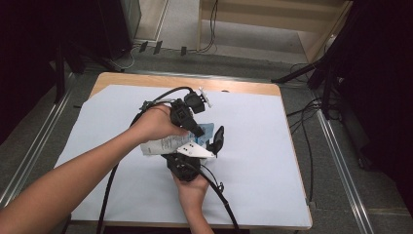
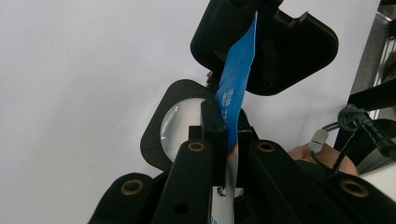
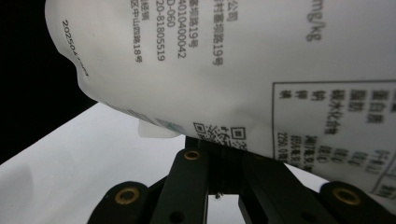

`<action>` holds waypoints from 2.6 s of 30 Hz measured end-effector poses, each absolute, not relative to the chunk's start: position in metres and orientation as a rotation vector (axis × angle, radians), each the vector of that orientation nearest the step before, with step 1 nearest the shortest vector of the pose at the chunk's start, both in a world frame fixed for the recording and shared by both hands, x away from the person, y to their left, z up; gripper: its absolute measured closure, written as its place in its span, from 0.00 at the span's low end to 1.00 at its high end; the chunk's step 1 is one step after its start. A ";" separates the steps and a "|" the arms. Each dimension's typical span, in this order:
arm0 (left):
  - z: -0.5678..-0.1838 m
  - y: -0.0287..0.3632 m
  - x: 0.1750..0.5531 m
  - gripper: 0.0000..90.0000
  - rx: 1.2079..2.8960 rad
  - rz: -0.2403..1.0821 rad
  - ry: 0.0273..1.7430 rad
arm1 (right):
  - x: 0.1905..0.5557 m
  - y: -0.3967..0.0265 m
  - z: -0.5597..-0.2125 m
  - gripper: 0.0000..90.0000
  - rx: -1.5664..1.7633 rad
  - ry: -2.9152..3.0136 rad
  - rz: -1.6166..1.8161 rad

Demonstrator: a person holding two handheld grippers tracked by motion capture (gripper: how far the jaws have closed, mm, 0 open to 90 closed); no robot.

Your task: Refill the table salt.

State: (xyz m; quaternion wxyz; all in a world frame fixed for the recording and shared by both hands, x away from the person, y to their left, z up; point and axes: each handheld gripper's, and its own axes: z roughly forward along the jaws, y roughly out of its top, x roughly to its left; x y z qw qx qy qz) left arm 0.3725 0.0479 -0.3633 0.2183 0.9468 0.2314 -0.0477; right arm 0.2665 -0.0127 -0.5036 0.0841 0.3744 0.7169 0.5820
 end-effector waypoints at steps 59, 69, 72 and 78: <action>-0.362 0.036 0.374 1.00 2.657 -0.135 0.646 | 0.267 -0.016 -0.500 1.00 1.134 2.102 1.760; -0.362 0.033 0.374 1.00 2.666 -0.128 0.651 | 0.267 -0.017 -0.500 1.00 1.133 2.095 1.773; -0.361 0.033 0.375 1.00 2.670 -0.130 0.651 | 0.267 -0.017 -0.500 1.00 1.133 2.093 1.776; -0.362 0.033 0.375 1.00 2.664 -0.130 0.655 | 0.268 -0.018 -0.499 1.00 1.134 2.094 1.781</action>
